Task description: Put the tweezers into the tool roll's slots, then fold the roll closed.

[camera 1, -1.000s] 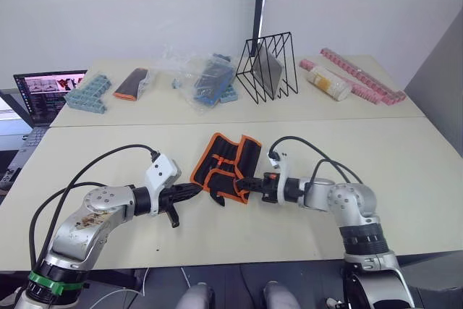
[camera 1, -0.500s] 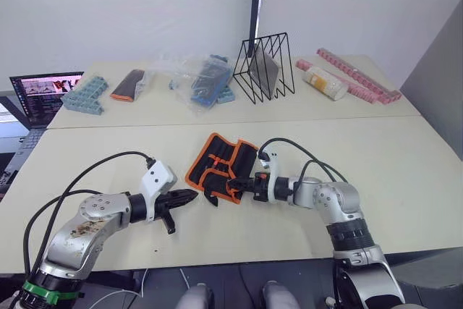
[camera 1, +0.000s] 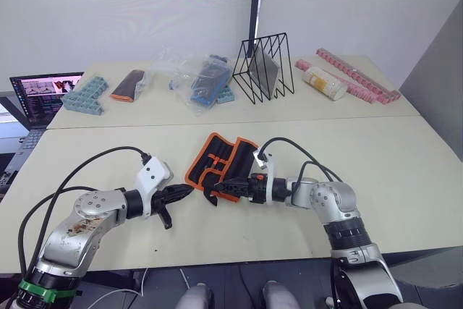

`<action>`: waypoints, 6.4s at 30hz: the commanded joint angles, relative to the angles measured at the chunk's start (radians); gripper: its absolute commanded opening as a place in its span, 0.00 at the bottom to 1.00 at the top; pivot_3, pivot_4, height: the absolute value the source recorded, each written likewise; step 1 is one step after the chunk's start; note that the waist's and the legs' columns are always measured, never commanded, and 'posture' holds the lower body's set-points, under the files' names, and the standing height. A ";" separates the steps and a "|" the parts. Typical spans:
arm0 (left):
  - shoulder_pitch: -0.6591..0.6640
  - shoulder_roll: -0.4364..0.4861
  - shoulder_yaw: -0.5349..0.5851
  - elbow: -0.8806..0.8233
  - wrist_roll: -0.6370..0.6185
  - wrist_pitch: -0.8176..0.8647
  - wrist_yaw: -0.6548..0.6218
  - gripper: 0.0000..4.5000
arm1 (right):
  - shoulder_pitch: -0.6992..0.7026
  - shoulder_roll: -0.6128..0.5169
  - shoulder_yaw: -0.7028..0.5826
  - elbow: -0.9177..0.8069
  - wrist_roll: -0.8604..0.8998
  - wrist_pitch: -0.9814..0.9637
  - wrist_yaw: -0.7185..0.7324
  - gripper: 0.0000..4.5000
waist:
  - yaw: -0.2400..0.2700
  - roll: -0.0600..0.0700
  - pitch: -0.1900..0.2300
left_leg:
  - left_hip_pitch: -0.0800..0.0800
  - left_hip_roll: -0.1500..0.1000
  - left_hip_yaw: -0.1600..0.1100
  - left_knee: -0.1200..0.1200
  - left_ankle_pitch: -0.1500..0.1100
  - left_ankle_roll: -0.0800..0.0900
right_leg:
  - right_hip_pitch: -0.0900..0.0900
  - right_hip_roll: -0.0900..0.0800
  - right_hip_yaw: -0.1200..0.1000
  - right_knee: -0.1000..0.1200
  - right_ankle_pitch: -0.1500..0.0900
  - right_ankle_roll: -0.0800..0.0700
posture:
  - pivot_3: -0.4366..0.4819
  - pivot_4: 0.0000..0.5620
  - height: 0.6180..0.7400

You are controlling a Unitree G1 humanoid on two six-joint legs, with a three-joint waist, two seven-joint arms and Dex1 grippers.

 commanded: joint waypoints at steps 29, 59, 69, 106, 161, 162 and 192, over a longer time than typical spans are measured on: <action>-0.019 -0.040 0.135 0.073 -0.092 0.015 0.013 0.00 | 0.079 -0.124 0.261 -0.026 -0.427 -0.569 0.098 0.02 | -0.001 0.000 0.000 | -0.004 -0.001 0.000 0.000 0.000 0.000 | -0.004 -0.001 0.000 0.000 0.000 0.000 | 0.48 0.27 1.00; -0.259 -0.242 0.190 0.389 -0.292 0.394 0.135 0.53 | 0.132 -0.150 0.273 -0.065 -0.528 -0.545 0.069 0.00 | 0.023 -0.001 -0.001 | 0.003 -0.001 0.000 0.000 0.001 -0.001 | 0.003 -0.001 0.000 0.000 0.000 0.000 | 0.48 0.27 1.00; -0.254 -0.226 0.155 0.335 -0.311 0.435 0.097 0.01 | 0.146 -0.160 0.277 -0.077 -0.538 -0.543 0.072 0.00 | 0.023 -0.001 -0.001 | 0.003 -0.002 0.000 0.001 0.001 -0.002 | 0.004 -0.001 0.000 0.000 0.000 0.000 | 0.48 0.27 1.00; -0.400 -0.277 -0.209 0.330 -0.191 0.353 -0.058 0.01 | 0.188 -0.195 0.214 -0.130 -0.516 -0.475 0.043 0.00 | 0.029 -0.001 -0.001 | 0.007 -0.002 -0.002 0.000 0.001 -0.001 | 0.012 -0.001 -0.003 -0.005 0.000 0.000 | 0.48 0.27 1.00; -0.327 -0.172 -0.052 0.198 -0.201 0.267 -0.174 0.63 | 0.021 -0.049 0.211 0.233 -0.583 -0.584 -0.002 0.00 | 0.008 -0.001 -0.002 | 0.017 -0.001 -0.002 -0.012 0.003 -0.005 | 0.016 -0.001 -0.001 -0.008 0.000 0.001 | 0.48 0.27 1.00; -0.339 -0.180 -0.042 0.198 -0.205 0.262 -0.164 0.70 | 0.020 -0.049 0.211 0.234 -0.584 -0.586 0.000 0.00 | 0.011 -0.001 -0.002 | 0.018 -0.001 -0.002 -0.012 0.003 -0.005 | 0.016 -0.001 -0.001 -0.009 0.000 0.001 | 0.48 0.27 1.00; -0.326 -0.339 -0.308 0.569 0.153 -0.035 -0.108 0.00 | 0.086 -0.033 0.169 0.105 -0.518 -0.642 0.053 0.00 | 0.017 -0.002 -0.003 | 0.018 0.000 -0.001 -0.013 0.003 -0.004 | 0.017 0.000 -0.001 -0.009 0.000 0.001 | 0.48 0.27 1.00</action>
